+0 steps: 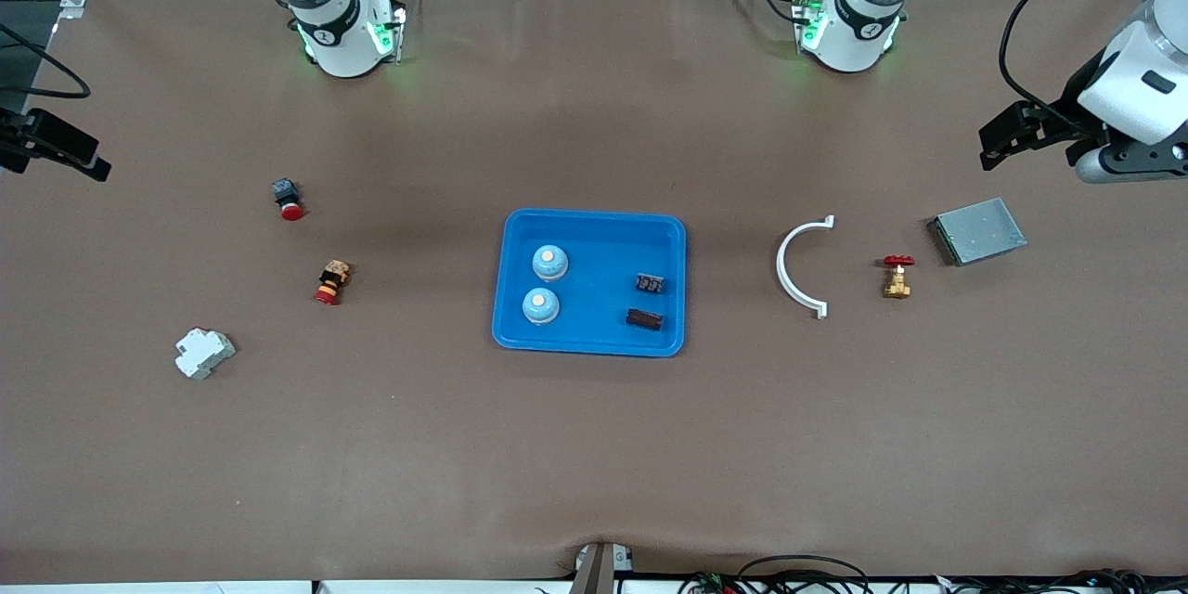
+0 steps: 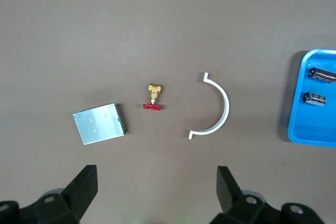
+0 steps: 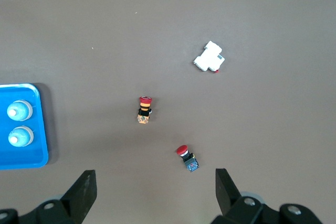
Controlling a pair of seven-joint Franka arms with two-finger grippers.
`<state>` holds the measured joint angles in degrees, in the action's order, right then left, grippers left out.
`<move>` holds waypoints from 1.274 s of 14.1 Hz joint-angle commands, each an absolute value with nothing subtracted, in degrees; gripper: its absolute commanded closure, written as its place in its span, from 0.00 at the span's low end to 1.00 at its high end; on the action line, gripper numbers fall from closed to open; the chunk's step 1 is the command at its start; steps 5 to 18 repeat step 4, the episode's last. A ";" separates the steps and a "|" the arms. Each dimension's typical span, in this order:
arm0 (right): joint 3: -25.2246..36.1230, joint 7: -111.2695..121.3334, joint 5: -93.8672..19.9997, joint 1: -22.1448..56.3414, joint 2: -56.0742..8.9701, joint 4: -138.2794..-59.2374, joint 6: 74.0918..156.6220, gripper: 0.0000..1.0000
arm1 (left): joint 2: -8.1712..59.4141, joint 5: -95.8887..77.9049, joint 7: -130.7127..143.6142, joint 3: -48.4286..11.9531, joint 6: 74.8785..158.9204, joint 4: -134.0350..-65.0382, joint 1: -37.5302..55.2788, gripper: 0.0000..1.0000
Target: Place electrolytic capacitor and blue bell in tray
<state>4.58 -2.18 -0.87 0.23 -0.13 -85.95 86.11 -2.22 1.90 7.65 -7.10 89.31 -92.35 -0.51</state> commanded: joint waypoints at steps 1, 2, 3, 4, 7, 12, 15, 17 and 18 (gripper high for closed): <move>3.87 -1.14 -1.41 0.26 0.70 -86.57 85.87 0.00 | 0.08 0.70 7.12 -7.21 89.03 -89.13 -0.62 0.00; 3.87 -1.23 -1.41 0.35 0.53 -86.57 85.70 0.00 | 0.44 0.79 7.21 -7.29 89.03 -88.69 -0.44 0.00; 3.87 -1.23 -1.41 0.26 0.35 -86.57 85.43 0.00 | 0.53 0.79 7.03 -7.29 89.03 -88.68 -0.53 0.00; 3.87 -1.23 -1.41 0.09 0.26 -86.57 85.26 0.00 | 0.53 0.70 7.03 -7.38 88.95 -88.77 -0.70 0.00; 3.87 -1.23 -1.41 0.09 0.26 -86.57 85.26 0.00 | 0.53 0.70 7.03 -7.38 88.95 -88.77 -0.70 0.00; 3.87 -1.23 -1.41 0.09 0.26 -86.57 85.26 0.00 | 0.53 0.70 7.03 -7.38 88.95 -88.77 -0.70 0.00; 3.87 -1.23 -1.41 0.09 0.26 -86.57 85.26 0.00 | 0.53 0.70 7.03 -7.38 88.95 -88.77 -0.70 0.00; 3.87 -1.23 -1.41 0.09 0.26 -86.57 85.26 0.00 | 0.53 0.70 7.03 -7.38 88.95 -88.77 -0.70 0.00; 3.87 -1.23 -1.41 0.09 0.26 -86.57 85.26 0.00 | 0.53 0.70 7.03 -7.38 88.95 -88.77 -0.70 0.00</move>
